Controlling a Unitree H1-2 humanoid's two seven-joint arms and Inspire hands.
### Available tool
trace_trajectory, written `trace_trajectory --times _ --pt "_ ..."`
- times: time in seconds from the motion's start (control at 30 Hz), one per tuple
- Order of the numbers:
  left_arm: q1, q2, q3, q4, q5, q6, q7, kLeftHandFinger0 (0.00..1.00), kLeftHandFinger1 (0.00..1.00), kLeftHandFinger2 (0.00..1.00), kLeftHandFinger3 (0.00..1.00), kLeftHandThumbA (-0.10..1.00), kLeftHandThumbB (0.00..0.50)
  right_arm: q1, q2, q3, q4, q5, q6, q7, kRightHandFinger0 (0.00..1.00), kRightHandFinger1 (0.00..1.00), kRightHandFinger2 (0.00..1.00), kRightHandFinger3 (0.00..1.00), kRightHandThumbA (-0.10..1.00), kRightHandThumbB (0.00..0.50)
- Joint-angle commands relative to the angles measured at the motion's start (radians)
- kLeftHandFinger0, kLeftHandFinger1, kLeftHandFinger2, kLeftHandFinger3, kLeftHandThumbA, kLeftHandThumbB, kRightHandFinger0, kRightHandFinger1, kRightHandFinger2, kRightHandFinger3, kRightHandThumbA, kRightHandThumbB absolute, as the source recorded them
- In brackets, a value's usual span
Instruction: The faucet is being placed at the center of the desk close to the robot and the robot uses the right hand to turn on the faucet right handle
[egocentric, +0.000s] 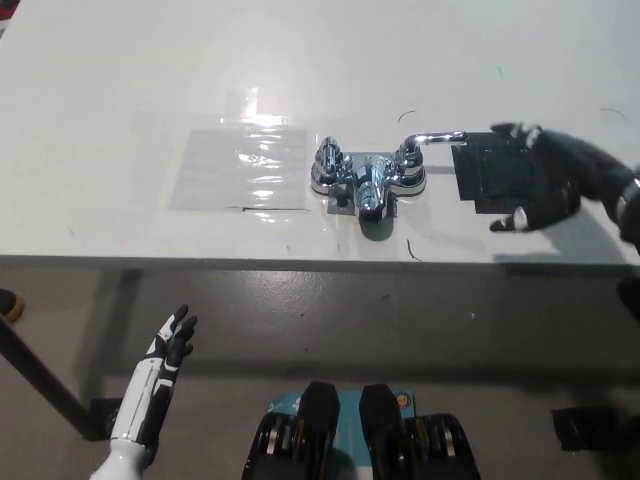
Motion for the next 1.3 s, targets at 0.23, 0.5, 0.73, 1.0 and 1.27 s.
trace_trajectory --times 0.23,0.5,0.73,1.0,1.27 --pt "-0.188 0.035 0.026 0.024 -0.031 -0.024 -0.009 1.00 1.00 1.00 1.00 1.00 0.090 0.036 0.028 -0.659 -0.990 0.628 -0.189 -0.518 1.00 1.00 1.00 1.00 1.00 0.203" --pt "-0.226 0.040 0.031 0.012 -0.043 -0.012 -0.017 1.00 1.00 1.00 1.00 1.00 0.072 0.324 0.264 -0.521 -0.811 0.558 -0.321 -0.449 1.00 1.00 1.00 1.00 1.00 0.214" --pt "-0.211 0.041 0.032 0.006 -0.049 -0.015 -0.019 1.00 1.00 1.00 1.00 1.00 0.059 0.461 0.365 -0.436 -0.408 0.480 -0.455 -0.397 1.00 1.00 1.00 1.00 1.00 0.124" --pt "-0.139 0.042 0.022 -0.031 -0.049 -0.009 -0.022 1.00 1.00 1.00 1.00 1.00 0.067 0.575 0.402 -0.358 -0.218 0.544 -0.387 -0.285 1.00 1.00 1.00 1.00 1.00 0.148" --pt "-0.068 0.041 0.007 -0.052 -0.051 -0.008 -0.034 1.00 1.00 1.00 1.00 1.00 0.099 0.655 0.412 -0.331 -0.095 0.578 -0.461 -0.323 1.00 1.00 1.00 1.00 1.00 0.154"
